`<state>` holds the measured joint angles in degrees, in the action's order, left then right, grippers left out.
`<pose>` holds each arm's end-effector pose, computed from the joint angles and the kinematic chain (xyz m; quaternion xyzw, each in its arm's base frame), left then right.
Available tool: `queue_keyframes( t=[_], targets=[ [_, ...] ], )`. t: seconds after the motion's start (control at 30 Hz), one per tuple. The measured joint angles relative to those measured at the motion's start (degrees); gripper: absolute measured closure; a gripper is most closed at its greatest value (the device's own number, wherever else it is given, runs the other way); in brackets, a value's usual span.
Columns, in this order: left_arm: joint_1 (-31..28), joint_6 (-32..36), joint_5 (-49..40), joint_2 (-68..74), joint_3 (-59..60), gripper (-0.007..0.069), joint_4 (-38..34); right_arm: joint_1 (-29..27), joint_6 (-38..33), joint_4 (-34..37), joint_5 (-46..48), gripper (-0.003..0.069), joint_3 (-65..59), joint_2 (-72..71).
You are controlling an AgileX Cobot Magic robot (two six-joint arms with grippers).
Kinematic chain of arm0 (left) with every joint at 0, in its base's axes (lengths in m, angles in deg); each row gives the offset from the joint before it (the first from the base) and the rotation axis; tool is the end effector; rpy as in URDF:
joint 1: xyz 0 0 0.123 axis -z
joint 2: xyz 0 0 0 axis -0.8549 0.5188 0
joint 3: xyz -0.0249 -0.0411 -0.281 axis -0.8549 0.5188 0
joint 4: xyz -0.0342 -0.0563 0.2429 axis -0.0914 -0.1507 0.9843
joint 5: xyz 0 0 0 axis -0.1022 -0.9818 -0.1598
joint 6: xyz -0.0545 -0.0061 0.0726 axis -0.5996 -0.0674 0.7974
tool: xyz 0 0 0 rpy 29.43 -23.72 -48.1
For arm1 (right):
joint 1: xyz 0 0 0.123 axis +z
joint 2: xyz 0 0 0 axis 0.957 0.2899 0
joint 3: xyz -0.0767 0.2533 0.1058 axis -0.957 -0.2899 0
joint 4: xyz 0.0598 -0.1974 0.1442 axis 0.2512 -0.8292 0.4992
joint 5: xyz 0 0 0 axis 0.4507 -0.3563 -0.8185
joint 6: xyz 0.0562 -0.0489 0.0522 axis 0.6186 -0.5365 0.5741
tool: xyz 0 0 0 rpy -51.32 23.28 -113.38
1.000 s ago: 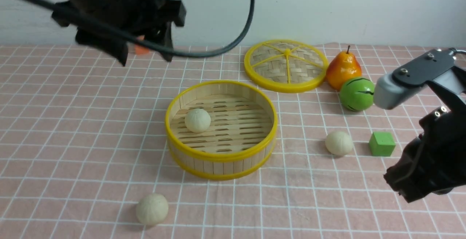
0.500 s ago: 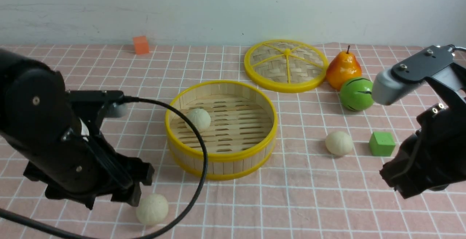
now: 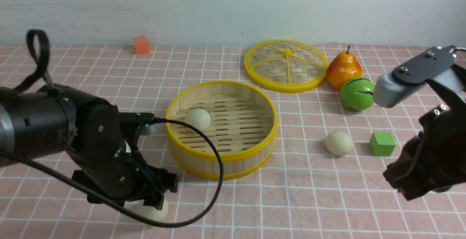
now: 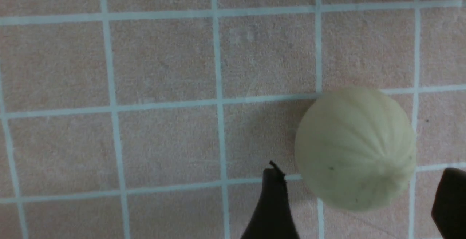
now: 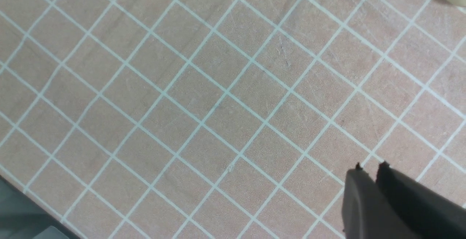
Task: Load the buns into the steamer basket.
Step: Use the left arm to grab a steamed stuffed bun, then use the left arm to put the steamed stuffed bun into the steamer
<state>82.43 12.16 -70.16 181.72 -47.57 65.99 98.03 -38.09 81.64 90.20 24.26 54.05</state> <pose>0.2789 -0.1213 0.1938 0.0315 0.9876 -0.0523 0.1443 0.1957 0.1075 0.3427 -0.2747 0.9275 0.1198 0.2234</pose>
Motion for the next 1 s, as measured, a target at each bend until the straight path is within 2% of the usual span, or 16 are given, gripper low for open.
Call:
queue_keyframes(
  t=[0.13,0.23,0.33,0.47,0.53,0.63,0.8,1.0],
  targets=[
    [0.0,0.0,2.3,3.7,0.0,0.0099,0.1,0.0,-0.1,-0.2,0.0,0.0595,0.0,0.0],
    [0.0,0.0,2.4,4.7,-0.2,0.0165,-0.1,0.0,-0.1,-0.5,0.2,0.0595,0.0,0.0],
    [0.0,0.1,-0.6,4.7,-2.6,0.0307,-0.1,0.0,-0.2,-0.5,0.4,0.0595,0.0,0.0],
    [0.0,2.8,-9.0,4.8,-10.2,0.0549,-1.0,0.0,-0.2,-0.5,0.4,0.0595,0.0,0.0],
    [0.0,5.4,-12.5,4.8,-15.9,0.0617,-2.3,0.0,-0.2,-0.5,0.4,0.0595,0.0,0.0],
    [0.0,9.0,-14.7,5.0,-24.1,0.0624,-6.7,0.0,-0.2,-0.5,0.4,0.0595,0.0,0.0],
    [0.0,11.6,-11.4,8.4,-36.7,0.0624,-11.8,0.0,-0.2,-1.6,0.2,0.0594,0.0,0.0],
    [0.0,11.7,-10.0,20.2,-48.4,0.0624,-12.3,0.0,-0.2,-2.1,0.2,0.0585,0.0,0.0]
  ],
)
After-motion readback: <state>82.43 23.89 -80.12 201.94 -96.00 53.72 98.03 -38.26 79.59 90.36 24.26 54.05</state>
